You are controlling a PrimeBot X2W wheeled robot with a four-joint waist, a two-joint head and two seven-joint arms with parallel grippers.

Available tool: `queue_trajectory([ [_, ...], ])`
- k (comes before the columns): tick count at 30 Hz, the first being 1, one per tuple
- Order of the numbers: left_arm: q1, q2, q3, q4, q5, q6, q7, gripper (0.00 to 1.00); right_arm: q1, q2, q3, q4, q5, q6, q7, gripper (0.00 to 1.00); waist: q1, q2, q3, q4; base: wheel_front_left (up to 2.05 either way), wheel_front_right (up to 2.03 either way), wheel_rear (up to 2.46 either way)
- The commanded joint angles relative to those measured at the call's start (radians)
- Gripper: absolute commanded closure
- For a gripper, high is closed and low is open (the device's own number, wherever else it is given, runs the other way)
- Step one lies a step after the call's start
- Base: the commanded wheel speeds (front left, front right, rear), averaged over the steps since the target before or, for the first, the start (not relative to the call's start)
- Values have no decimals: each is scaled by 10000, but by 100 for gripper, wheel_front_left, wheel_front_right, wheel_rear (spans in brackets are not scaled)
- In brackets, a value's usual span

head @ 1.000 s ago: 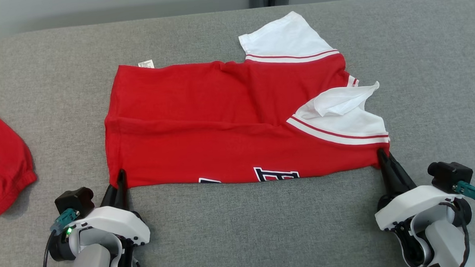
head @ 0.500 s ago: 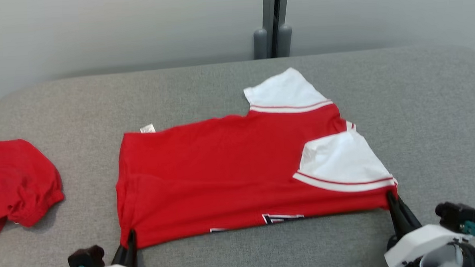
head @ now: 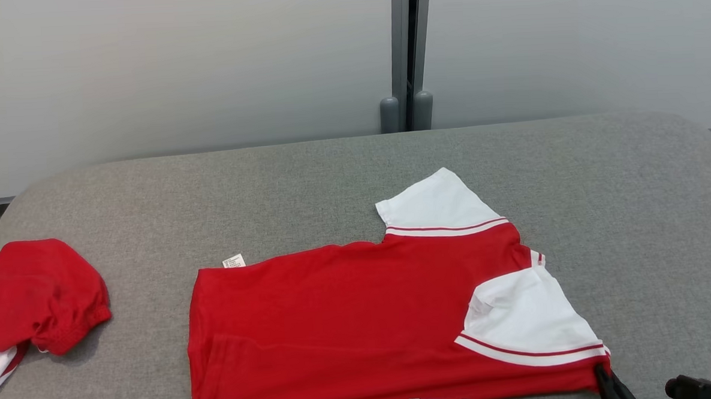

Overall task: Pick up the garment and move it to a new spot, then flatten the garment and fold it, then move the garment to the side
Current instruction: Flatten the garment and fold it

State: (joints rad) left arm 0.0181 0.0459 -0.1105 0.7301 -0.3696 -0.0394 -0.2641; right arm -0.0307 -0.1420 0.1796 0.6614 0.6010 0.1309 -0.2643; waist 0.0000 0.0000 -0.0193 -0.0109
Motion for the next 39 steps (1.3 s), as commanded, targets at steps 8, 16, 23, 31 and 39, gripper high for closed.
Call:
queue_trajectory([
  [8,-1118,87,346,-663,762,419,-2,0,-1103,-94,-679,-449,-1134,-1,2,0,0,0,702,3,0,0,0],
  [16,-4578,560,247,1546,1039,215,634,0,-3488,-161,190,-2,-1925,-1,2,0,0,0,1755,-53,0,0,0],
  [23,-6370,792,148,3010,935,52,1613,0,-4986,-153,1193,715,-1712,-1,26,0,0,0,2372,-205,0,0,0],
  [31,-7070,759,11,3976,880,-82,1695,100,-5718,-262,1748,1217,-1202,-1,15,0,0,0,2723,-178,0,0,0],
  [39,-7585,532,-274,4316,964,-159,894,100,-7229,-643,2304,1853,-726,-1,736,0,0,0,3140,265,0,0,0],
])
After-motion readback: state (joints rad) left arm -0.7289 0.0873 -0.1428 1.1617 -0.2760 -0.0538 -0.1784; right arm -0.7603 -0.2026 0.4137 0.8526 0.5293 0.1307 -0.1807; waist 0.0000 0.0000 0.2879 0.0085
